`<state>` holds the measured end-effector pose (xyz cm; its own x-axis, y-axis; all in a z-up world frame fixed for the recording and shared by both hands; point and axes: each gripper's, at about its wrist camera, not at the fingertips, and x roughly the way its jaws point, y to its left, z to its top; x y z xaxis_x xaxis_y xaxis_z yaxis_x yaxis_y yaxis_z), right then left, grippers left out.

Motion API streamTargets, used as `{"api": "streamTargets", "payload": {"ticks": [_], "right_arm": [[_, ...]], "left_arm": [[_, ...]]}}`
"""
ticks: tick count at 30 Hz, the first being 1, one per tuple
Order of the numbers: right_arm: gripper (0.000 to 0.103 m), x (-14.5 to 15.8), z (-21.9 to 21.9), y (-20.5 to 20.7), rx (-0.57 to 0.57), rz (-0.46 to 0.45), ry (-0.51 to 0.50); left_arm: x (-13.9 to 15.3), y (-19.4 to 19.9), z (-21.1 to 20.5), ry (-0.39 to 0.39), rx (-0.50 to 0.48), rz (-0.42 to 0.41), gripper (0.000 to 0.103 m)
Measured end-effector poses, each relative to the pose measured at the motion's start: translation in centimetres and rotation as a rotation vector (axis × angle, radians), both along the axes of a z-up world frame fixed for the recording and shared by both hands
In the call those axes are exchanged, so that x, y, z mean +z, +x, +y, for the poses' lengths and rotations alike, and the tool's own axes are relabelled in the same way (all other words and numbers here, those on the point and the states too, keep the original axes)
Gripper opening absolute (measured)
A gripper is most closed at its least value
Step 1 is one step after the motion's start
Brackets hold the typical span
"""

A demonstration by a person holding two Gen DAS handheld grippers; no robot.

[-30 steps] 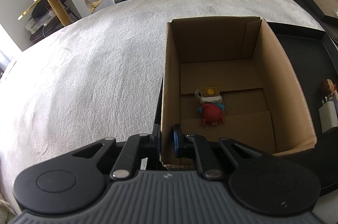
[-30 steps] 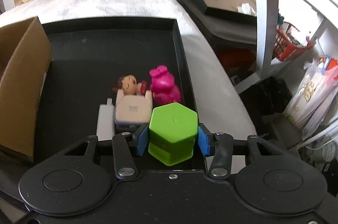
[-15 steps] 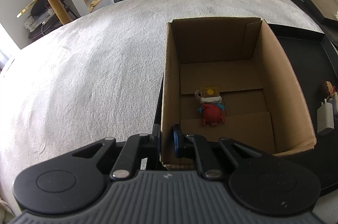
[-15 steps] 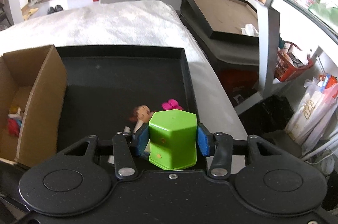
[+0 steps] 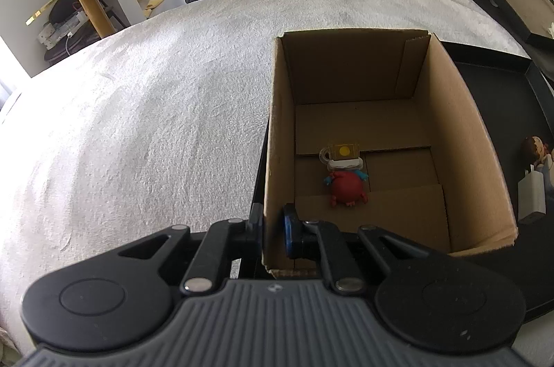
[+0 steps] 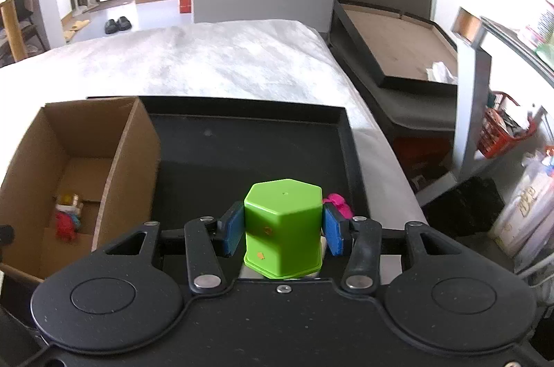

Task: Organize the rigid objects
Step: 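Grasp the green hexagonal container with the right gripper and lift, then lower the green container into the box and open the right gripper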

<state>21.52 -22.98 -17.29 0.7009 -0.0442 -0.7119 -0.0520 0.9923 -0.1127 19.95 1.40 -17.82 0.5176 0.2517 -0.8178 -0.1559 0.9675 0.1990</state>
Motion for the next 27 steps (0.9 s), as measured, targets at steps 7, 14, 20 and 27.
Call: {"api": "streamTargets", "payload": {"ticks": [7, 14, 20, 27], "right_arm": [[0.047, 0.8, 1.7, 0.2, 0.051, -0.018, 0.009], [0.047, 1.8, 3.8, 0.3, 0.117, -0.052, 0.019], [0.047, 2.6, 5.3, 0.3, 0.164, -0.08, 0.033], [0.047, 3.7, 7.2, 0.5, 0.221, -0.112, 0.047]], "left_arm": [[0.0, 0.1, 0.0, 0.004, 0.002, 0.004, 0.011], [0.0, 0.0, 0.1, -0.008, 0.006, 0.002, 0.011], [0.1, 0.0, 0.4, -0.018, 0.007, 0.003, 0.01], [0.1, 0.0, 0.6, -0.036, 0.01, 0.003, 0.01]]}}
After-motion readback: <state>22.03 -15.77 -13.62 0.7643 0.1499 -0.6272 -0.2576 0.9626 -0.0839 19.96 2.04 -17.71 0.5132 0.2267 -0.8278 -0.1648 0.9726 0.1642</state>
